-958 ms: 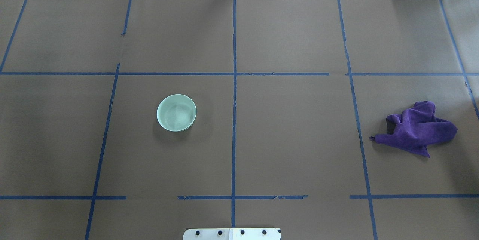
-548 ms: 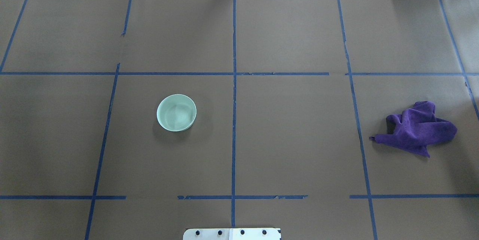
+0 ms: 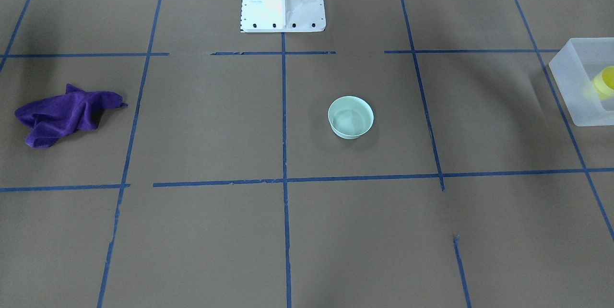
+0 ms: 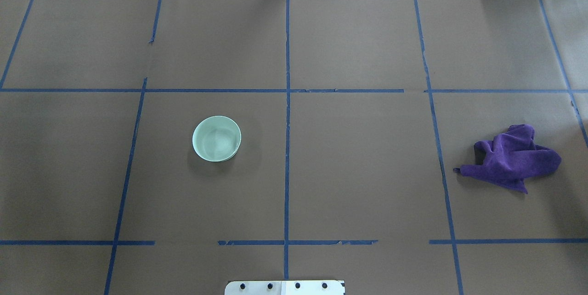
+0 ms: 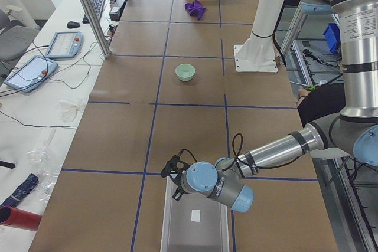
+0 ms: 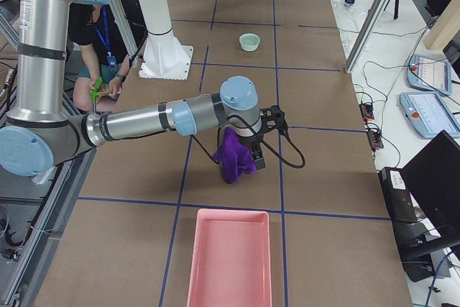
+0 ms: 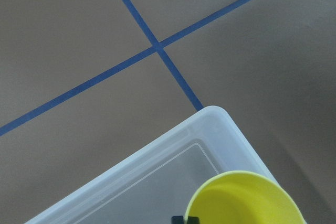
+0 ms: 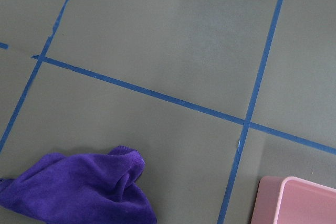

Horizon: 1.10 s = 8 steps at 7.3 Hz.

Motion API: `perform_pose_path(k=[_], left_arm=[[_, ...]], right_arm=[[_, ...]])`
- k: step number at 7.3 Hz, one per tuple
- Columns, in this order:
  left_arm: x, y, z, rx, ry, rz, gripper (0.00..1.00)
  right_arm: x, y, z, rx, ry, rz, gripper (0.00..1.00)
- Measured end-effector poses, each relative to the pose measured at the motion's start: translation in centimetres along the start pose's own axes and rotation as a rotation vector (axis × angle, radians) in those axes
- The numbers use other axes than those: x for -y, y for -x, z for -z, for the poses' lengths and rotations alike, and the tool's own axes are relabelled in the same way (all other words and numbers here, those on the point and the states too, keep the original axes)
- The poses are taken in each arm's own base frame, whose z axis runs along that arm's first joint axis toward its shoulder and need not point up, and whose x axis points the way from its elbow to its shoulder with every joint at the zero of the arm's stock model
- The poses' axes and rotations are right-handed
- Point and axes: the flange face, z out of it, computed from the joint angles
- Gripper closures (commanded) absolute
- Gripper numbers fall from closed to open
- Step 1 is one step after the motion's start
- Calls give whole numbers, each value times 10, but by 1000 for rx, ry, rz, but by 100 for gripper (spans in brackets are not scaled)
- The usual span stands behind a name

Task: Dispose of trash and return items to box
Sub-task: 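Carry the yellow cup with the left gripper into the clear box, then reach the right gripper down onto the purple cloth and grasp it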

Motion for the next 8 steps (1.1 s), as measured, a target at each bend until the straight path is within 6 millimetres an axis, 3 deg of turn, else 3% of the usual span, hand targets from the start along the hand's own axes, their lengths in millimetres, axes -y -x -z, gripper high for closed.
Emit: perform_pose_path(k=[1,2,3,5,7,8], left_arm=[[3,-4,-7,-4,15,-6,55],[4,-7,-12,-9,24,-12,35],[6,-8,-14,-5,23,-23,0],[19,-12,-8,32,-12,-74,0],[67,-32,15,45,-31,-89,0],[98,-47,32,47,-24,-76,0]], right_arm=[[0,0,0,0,-2,2,0],[0,0,0,0,-2,2,0],[0,0,0,0,-3,2,0],[1,1,1,0,-4,2,0],[8,12,7,4,-26,-29,0],[15,30,7,15,-43,-54,0]])
